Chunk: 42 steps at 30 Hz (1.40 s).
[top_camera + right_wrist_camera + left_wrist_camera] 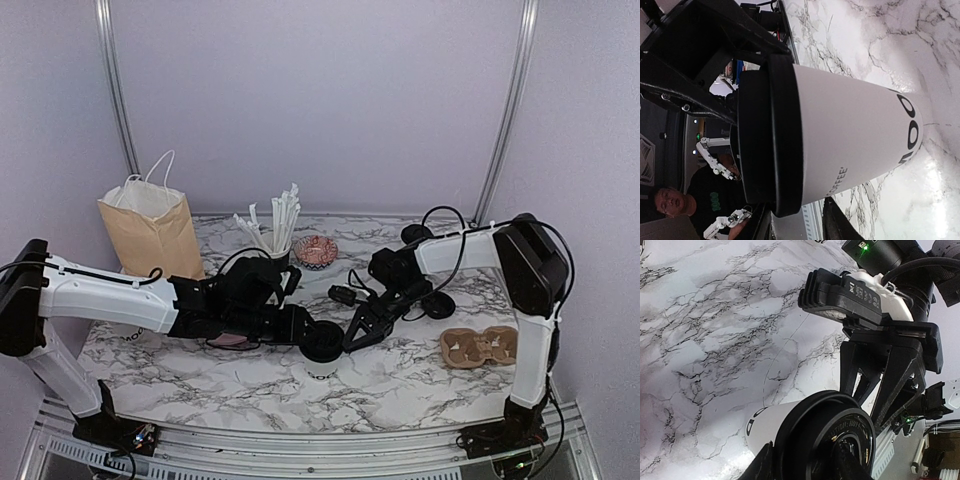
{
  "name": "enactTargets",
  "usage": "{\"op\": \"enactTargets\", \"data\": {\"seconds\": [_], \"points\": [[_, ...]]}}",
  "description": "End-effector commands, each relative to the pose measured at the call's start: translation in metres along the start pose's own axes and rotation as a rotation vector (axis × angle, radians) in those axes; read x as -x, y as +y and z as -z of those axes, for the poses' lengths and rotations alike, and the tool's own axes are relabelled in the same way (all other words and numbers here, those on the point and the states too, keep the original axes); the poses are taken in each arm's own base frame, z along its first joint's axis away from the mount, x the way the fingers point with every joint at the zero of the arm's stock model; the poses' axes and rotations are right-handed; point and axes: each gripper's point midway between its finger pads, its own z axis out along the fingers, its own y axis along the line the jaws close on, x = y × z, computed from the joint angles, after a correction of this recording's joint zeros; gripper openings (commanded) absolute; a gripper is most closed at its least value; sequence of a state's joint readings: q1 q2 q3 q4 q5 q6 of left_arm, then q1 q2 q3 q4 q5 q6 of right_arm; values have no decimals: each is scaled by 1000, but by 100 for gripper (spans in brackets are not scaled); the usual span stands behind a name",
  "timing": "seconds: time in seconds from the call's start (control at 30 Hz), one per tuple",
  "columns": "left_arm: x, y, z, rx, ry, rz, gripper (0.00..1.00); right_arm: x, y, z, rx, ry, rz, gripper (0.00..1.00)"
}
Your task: Pack the takeout coffee
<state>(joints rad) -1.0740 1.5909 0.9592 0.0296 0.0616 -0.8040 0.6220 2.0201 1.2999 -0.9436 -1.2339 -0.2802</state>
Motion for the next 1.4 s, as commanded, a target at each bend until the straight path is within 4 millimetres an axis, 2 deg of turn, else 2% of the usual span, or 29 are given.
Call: {"op": "enactTargets", "data": {"seconds": [0.0, 0.07, 0.2, 0.3, 0.4, 0.53, 0.6, 0.7, 0.8, 0.87, 0.93, 1.07, 1.17, 1.37], "points": [[-47, 46, -12, 136, 138, 9, 39, -1, -92, 4, -389, 57, -16, 31], [-49, 49, -12, 146, 143, 11, 39, 5, -90, 5, -394, 63, 21, 30], [-39, 41, -5, 131, 112, -15, 41, 24, -39, 6, -233, 35, 165, 29], [-18, 25, 9, 109, 46, -61, 53, 33, -6, 15, -196, 13, 264, 35], [2, 12, 25, 106, -12, -89, 63, 34, 9, 24, -213, 4, 311, 40], [16, 3, 43, 105, -60, -103, 74, 31, 12, 31, -266, 1, 341, 43], [21, 3, 50, 114, -79, -103, 75, 28, 14, 32, -277, 3, 352, 45], [26, 8, 58, 144, -103, -103, 75, 21, 22, 32, -270, 2, 373, 49], [35, 19, 62, 163, -124, -73, 68, 10, 28, 22, -253, 18, 379, 56], [40, 21, 60, 150, -119, -66, 63, 3, 29, 12, -239, 39, 376, 60], [45, 14, 57, 107, -120, -80, 60, -3, 28, 2, -233, 70, 373, 63], [44, 2, 45, 50, -80, -123, 66, -8, 25, -14, -224, 116, 369, 66], [39, 1, 33, 40, -44, -136, 66, -4, 15, -18, -252, 129, 342, 66], [26, 3, 15, 8, 7, -120, 57, 6, 4, -17, -276, 124, 306, 65]]}}
